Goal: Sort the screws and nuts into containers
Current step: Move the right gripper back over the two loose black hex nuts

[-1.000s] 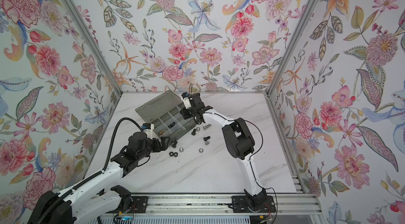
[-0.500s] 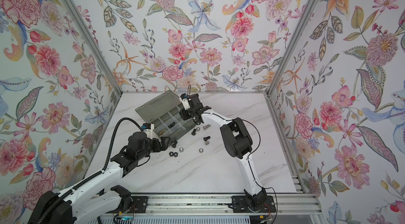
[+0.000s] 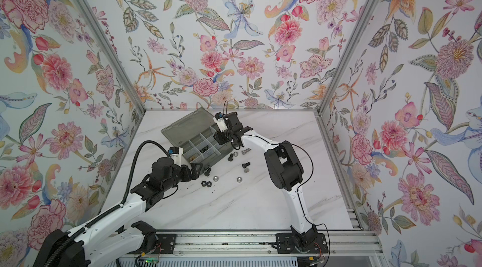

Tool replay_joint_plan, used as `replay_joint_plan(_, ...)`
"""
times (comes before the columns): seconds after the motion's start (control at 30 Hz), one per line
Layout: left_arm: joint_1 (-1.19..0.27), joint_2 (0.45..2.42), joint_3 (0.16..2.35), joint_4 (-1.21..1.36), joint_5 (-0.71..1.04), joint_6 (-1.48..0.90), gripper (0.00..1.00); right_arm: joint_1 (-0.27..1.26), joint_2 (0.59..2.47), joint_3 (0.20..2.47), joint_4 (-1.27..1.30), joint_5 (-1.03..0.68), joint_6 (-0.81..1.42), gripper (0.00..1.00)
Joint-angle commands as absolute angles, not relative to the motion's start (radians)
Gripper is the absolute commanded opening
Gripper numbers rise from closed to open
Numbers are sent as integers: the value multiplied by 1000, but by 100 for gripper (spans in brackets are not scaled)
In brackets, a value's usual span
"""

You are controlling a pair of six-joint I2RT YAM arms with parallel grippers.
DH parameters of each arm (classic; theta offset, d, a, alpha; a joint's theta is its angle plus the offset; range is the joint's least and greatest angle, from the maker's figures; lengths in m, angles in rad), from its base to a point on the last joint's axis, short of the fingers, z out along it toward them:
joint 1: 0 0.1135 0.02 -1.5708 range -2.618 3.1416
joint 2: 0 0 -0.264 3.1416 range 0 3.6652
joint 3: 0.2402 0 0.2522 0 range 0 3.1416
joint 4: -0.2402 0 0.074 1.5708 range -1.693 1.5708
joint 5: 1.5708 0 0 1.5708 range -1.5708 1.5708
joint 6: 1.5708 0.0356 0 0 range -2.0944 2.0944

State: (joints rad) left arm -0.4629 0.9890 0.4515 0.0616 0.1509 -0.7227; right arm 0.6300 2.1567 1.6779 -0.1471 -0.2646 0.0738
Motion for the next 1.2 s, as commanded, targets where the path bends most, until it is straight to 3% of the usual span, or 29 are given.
replay_joint_plan(0.0,-445,964,448,33,140,-715,99,641,2019,1593,-159,-315,33,40)
replay_joint_plan(0.33,-404,947,439,28,152,-709,99,747,1726,1193,-73,-363,-62,46)
replay_joint_plan(0.57,-384,943,439,15,152,-707,99,844,1629,946,90,-323,-33,47)
replay_joint_plan(0.9,-376,951,438,11,160,-711,99,951,1693,844,229,-226,-149,47)
replay_joint_plan(1.17,-372,950,431,12,164,-711,99,973,1788,833,361,-246,-169,48)
